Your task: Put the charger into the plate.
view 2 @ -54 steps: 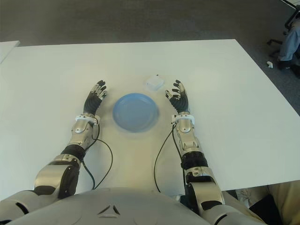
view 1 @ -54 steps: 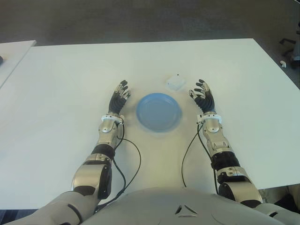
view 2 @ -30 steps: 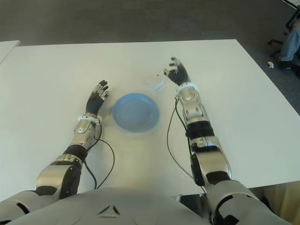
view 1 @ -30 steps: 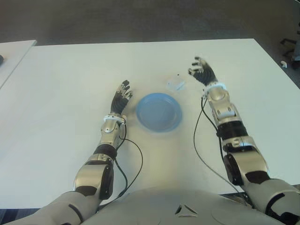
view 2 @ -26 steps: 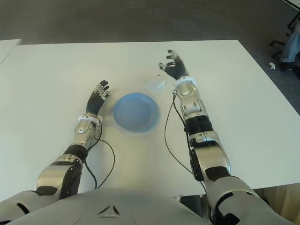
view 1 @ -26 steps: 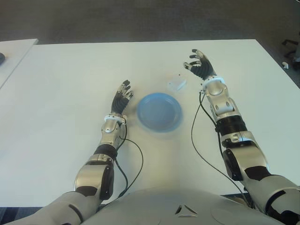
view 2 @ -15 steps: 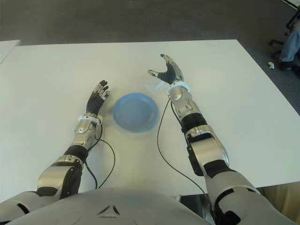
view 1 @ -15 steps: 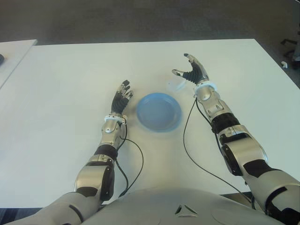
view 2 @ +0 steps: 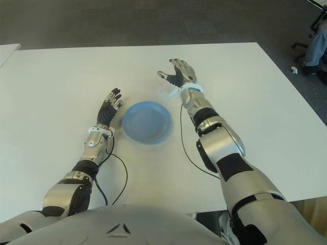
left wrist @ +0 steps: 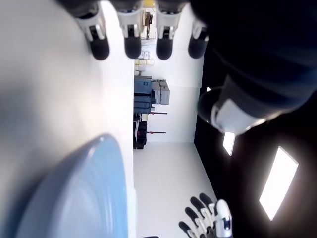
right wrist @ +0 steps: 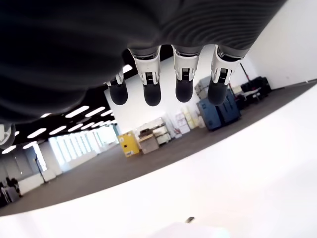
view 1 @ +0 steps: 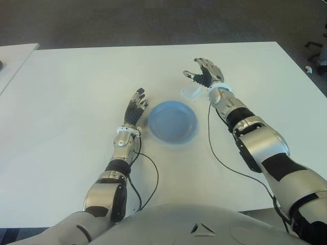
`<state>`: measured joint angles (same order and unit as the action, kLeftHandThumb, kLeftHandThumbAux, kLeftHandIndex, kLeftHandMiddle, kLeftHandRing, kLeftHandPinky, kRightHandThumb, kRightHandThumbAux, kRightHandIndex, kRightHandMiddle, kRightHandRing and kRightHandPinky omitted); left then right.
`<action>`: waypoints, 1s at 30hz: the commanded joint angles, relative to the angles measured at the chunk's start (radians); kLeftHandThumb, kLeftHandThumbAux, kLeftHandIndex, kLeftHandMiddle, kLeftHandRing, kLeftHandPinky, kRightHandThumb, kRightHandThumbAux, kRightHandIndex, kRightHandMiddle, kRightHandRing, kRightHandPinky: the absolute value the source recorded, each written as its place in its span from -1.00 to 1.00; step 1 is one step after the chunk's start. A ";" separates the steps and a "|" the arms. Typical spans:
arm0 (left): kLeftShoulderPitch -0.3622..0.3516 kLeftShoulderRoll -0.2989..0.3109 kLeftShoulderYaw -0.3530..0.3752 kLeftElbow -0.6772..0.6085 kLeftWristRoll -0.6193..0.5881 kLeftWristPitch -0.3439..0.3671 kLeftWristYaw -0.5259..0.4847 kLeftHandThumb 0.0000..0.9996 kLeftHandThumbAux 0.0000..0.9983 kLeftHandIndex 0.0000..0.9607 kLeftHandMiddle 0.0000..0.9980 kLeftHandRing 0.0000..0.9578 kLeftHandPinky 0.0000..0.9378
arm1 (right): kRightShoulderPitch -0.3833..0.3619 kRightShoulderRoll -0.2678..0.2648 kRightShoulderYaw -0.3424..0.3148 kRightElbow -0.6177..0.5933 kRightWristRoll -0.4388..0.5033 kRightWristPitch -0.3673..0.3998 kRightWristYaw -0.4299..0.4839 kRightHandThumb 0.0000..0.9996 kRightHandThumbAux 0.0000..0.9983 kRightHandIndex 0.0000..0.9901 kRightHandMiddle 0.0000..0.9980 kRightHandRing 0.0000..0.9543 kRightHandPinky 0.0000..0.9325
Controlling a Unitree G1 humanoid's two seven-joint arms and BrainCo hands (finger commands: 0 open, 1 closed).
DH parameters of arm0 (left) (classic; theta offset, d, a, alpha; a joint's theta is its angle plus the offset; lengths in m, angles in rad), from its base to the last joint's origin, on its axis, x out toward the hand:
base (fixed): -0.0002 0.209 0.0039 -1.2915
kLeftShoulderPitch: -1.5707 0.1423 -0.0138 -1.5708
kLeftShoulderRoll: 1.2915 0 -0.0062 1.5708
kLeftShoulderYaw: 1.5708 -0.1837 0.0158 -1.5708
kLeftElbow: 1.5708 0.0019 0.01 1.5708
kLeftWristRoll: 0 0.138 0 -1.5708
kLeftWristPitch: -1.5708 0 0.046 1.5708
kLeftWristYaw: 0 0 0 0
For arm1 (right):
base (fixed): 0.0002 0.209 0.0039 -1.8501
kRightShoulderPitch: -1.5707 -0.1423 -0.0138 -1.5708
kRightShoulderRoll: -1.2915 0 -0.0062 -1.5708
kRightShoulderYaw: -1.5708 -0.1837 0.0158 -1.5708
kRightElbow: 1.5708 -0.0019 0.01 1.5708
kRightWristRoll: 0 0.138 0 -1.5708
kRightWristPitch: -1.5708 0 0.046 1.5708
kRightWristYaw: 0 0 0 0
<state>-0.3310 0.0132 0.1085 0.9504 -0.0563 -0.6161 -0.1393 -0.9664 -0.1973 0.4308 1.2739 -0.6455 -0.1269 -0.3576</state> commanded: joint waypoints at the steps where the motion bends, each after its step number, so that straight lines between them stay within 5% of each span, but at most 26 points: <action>1: 0.039 -0.012 -0.010 0.000 0.012 0.015 0.015 -1.00 0.24 -1.00 -1.00 -1.00 -1.00 | 0.002 0.043 0.039 0.054 -0.031 0.049 -0.001 -0.15 -0.70 -1.00 -1.00 -1.00 -1.00; 30: 0.157 -0.041 -0.042 -0.188 -0.032 0.081 -0.047 -1.00 0.19 -0.96 -0.97 -0.99 -0.97 | 0.100 0.067 0.077 0.106 -0.032 0.094 0.054 -0.01 -0.76 -1.00 -1.00 -1.00 -1.00</action>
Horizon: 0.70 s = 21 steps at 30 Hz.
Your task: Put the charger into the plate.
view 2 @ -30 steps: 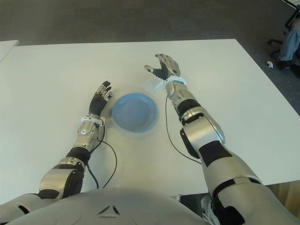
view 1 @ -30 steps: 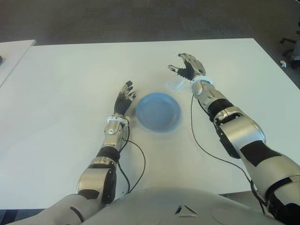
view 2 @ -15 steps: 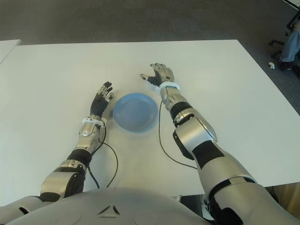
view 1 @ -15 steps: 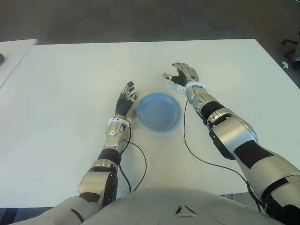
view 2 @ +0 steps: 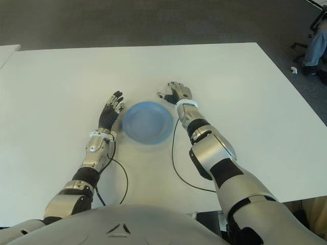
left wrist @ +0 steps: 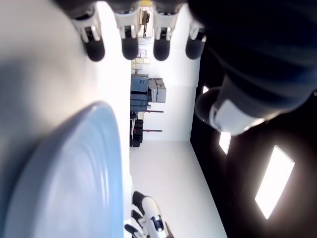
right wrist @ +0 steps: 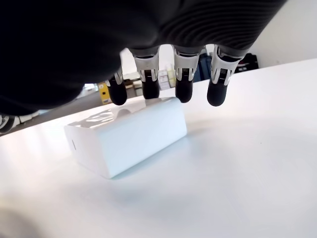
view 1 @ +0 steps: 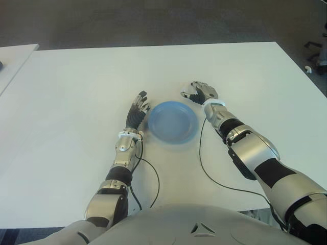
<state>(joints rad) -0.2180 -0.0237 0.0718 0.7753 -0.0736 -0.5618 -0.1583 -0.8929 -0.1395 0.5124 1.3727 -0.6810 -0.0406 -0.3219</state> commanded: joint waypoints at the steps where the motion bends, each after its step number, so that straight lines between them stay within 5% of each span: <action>1: 0.049 -0.004 -0.007 -0.022 -0.016 0.028 -0.031 -1.00 0.19 -0.95 -0.97 -0.99 -0.97 | 0.029 0.009 -0.006 0.007 0.005 0.007 0.019 -0.02 -0.76 -1.00 -1.00 -1.00 -1.00; 11: 0.088 0.000 -0.019 -0.091 -0.016 0.043 -0.037 -1.00 0.15 -0.94 -0.96 -0.97 -0.96 | 0.054 0.000 -0.029 0.013 0.016 -0.002 0.042 -0.27 -0.62 -1.00 -1.00 -1.00 -1.00; 21: 0.101 0.003 -0.017 -0.133 -0.033 0.080 -0.058 -1.00 0.11 -0.90 -0.95 -0.98 -0.97 | 0.096 -0.010 -0.016 0.016 -0.009 -0.045 -0.002 -0.79 -0.14 -1.00 -1.00 -1.00 -1.00</action>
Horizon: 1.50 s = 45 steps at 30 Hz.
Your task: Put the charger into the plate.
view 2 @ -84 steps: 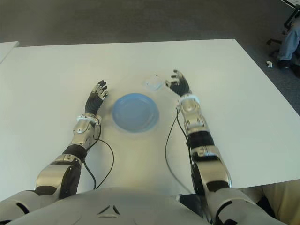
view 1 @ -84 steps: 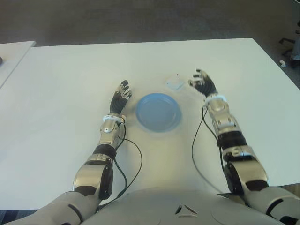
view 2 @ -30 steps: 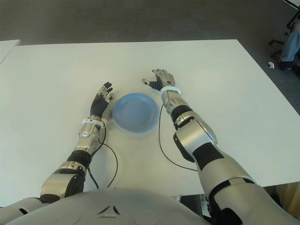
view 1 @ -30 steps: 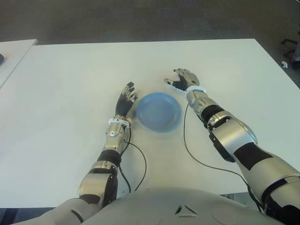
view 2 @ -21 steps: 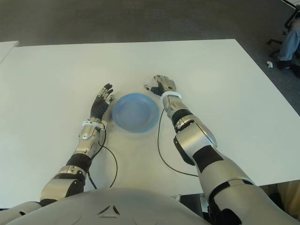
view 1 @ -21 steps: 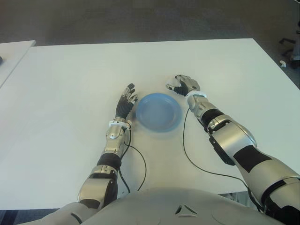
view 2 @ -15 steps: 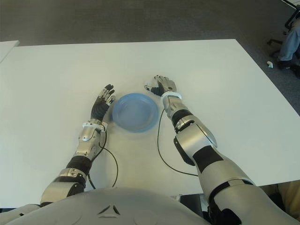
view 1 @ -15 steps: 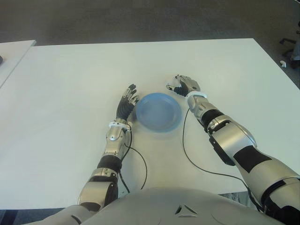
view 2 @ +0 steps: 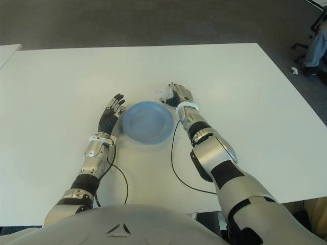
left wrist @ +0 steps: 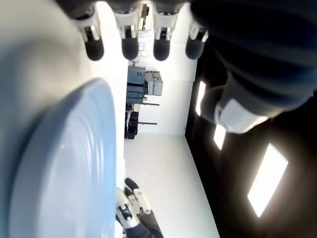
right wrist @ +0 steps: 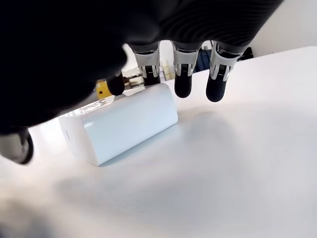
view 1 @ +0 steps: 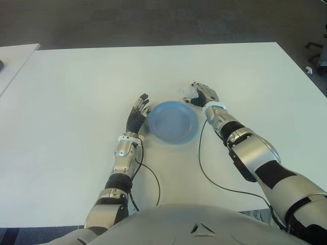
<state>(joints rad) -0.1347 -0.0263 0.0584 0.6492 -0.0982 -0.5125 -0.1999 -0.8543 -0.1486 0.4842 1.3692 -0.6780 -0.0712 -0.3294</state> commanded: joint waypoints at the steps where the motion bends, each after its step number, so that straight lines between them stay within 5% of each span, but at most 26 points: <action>1: 0.017 0.006 -0.003 -0.007 -0.010 0.034 -0.019 -1.00 0.10 -0.89 -0.95 -0.98 -0.97 | 0.061 -0.005 0.020 0.019 -0.020 -0.022 -0.002 -0.82 -0.11 -1.00 -1.00 -1.00 -1.00; 14: 0.003 0.011 0.011 0.004 -0.036 0.056 -0.041 -1.00 0.05 -0.82 -0.89 -0.96 -0.98 | 0.058 -0.083 0.129 0.014 -0.105 -0.073 -0.001 -1.00 0.29 -1.00 -0.96 -1.00 -1.00; 26: -0.010 0.024 0.034 0.000 -0.087 0.107 -0.081 -1.00 0.05 -0.84 -0.90 -0.96 -0.96 | 0.061 -0.223 0.262 -0.002 -0.206 -0.103 -0.025 -1.00 0.51 -1.00 -0.98 -1.00 -1.00; 45: -0.057 0.043 0.065 0.048 -0.113 0.148 -0.121 -1.00 0.02 -0.84 -0.86 -0.94 -0.97 | 0.103 -0.400 0.295 -0.089 -0.236 -0.204 -0.092 -1.00 0.56 -0.99 -0.99 -1.00 -1.00</action>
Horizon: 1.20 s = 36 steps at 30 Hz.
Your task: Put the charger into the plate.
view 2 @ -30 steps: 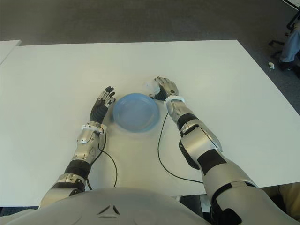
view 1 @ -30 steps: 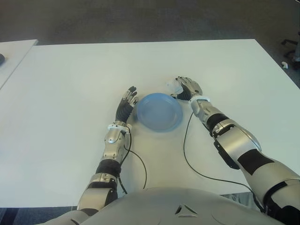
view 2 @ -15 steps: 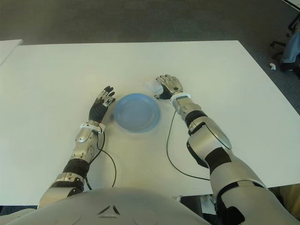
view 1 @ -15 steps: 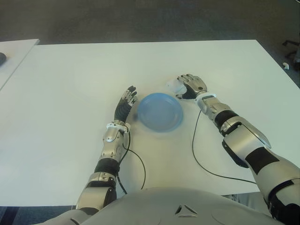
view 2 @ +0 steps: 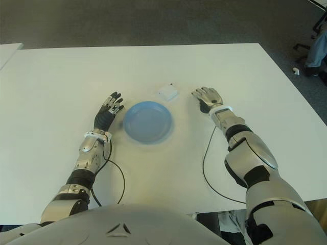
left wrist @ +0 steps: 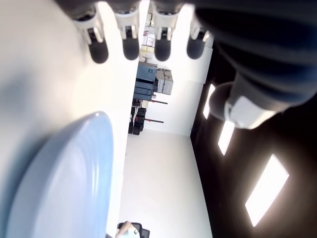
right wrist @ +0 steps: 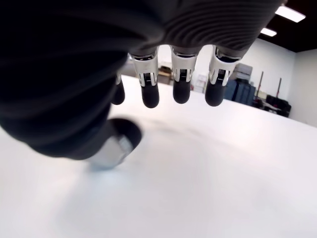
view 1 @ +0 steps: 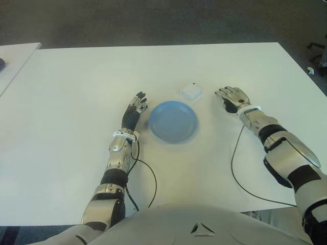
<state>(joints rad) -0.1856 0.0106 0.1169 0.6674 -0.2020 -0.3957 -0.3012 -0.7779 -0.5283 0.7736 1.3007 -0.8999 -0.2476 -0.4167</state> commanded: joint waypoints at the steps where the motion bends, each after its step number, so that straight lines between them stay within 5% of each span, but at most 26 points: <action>1: -0.007 0.007 0.006 0.032 -0.010 0.029 -0.022 -1.00 0.02 -0.84 -0.86 -0.94 -0.98 | 0.032 -0.030 0.005 -0.029 -0.014 -0.034 -0.010 -1.00 0.56 -0.99 -0.99 -1.00 -1.00; 19: -0.054 0.020 0.029 0.114 -0.011 0.002 -0.065 -1.00 0.00 -0.88 -0.89 -0.97 -0.98 | 0.123 -0.153 -0.030 -0.196 -0.002 -0.116 -0.023 -1.00 0.54 -0.97 -0.96 -1.00 -1.00; 26: -0.070 0.022 0.035 0.146 -0.011 0.000 -0.073 -1.00 -0.01 -0.88 -0.89 -0.96 -0.97 | 0.140 -0.161 -0.052 -0.222 0.000 -0.127 -0.021 -1.00 0.47 -0.97 -0.96 -1.00 -1.00; 36: -0.074 0.020 0.035 0.159 -0.010 -0.001 -0.083 -1.00 -0.01 -0.89 -0.89 -0.97 -0.98 | 0.063 -0.108 -0.082 -0.205 0.013 -0.135 -0.020 -1.00 0.24 -1.00 -1.00 -1.00 -1.00</action>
<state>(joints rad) -0.2706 0.0290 0.1518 0.7981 -0.2100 -0.4190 -0.3740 -0.6742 -0.6691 0.7050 1.0997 -0.8958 -0.3640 -0.4469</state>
